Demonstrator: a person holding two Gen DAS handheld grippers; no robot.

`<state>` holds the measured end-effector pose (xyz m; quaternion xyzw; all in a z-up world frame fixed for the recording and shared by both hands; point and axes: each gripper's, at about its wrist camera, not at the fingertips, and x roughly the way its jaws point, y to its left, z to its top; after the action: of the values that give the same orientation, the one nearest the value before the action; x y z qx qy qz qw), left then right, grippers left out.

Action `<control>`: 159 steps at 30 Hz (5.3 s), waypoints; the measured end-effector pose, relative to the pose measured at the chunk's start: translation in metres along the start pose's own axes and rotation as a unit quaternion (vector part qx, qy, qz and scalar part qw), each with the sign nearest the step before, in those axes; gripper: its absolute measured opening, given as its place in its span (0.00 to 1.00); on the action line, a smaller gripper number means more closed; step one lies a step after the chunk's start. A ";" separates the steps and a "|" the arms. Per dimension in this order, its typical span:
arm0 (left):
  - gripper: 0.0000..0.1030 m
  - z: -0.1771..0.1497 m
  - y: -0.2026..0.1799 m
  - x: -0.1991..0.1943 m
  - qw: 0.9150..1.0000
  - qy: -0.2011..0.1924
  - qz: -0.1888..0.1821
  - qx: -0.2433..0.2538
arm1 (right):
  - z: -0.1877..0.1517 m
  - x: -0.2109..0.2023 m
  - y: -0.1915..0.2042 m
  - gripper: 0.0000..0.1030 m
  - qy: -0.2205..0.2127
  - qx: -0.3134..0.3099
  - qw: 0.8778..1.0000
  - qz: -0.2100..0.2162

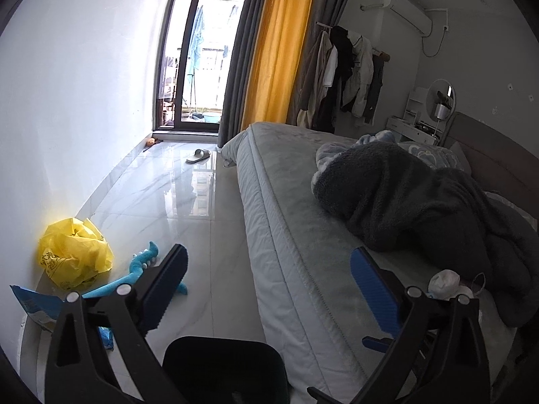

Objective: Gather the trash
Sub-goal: 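Move both grippers back over the bed toward the remaining trash, then grasp the black hook with the left gripper while the right grasps bubble wrap, then lift both held items and carry them toward the teal bin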

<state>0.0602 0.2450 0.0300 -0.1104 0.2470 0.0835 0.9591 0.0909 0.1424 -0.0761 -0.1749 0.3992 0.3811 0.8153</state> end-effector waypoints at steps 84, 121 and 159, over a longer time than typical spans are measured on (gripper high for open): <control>0.53 -0.132 -0.318 0.101 0.946 0.168 -0.190 0.204 | -0.168 -0.176 -0.265 0.38 -0.076 0.234 0.969 -0.031; 0.09 -0.099 -0.270 0.079 0.955 0.132 -0.212 0.158 | -0.125 -0.168 -0.243 0.38 -0.086 0.217 0.972 -0.034; 0.09 -0.068 -0.082 0.071 0.979 0.155 -0.092 0.099 | 0.017 -0.078 -0.109 0.38 -0.093 0.119 0.988 0.030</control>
<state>0.1083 0.1565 -0.0495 -0.0491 0.3882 -0.0474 0.9191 0.1522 0.0435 -0.0063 -0.0278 0.3691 0.3697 0.8523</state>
